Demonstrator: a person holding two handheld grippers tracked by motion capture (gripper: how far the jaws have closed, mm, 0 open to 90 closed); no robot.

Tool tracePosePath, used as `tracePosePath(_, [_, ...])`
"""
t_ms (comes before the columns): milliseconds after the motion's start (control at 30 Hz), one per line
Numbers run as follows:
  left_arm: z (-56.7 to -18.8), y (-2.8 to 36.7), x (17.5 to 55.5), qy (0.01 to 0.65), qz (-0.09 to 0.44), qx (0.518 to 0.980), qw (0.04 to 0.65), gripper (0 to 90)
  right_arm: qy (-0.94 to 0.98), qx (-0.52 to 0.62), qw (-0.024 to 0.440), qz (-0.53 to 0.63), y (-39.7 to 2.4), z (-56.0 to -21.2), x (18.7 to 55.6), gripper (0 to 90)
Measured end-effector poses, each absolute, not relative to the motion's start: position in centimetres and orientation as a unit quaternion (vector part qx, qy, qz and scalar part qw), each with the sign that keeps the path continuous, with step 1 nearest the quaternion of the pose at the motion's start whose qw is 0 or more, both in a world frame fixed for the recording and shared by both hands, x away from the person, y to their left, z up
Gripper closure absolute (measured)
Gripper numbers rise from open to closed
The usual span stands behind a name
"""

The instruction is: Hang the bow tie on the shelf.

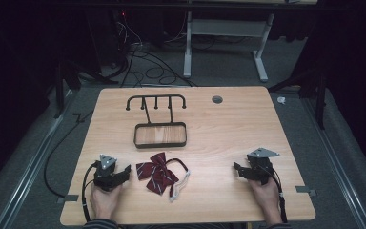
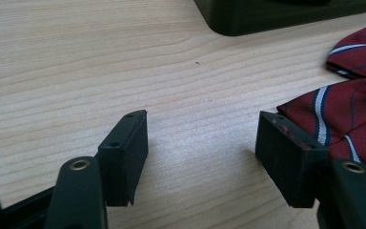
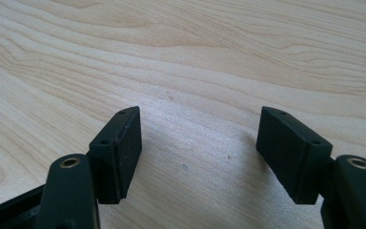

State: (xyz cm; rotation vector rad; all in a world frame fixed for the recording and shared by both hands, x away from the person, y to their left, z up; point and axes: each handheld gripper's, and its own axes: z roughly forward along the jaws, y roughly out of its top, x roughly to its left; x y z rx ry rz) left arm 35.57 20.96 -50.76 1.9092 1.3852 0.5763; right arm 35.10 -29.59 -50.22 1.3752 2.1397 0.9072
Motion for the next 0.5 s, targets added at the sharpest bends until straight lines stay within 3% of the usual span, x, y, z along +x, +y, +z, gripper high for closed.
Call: tracePosePath(500, [-50.35, 21.35, 34.80, 0.536, 0.211, 0.731, 0.367, 38.2, 0.773, 0.497, 0.219, 0.327, -29.59, -50.21, 35.09, 33.6])
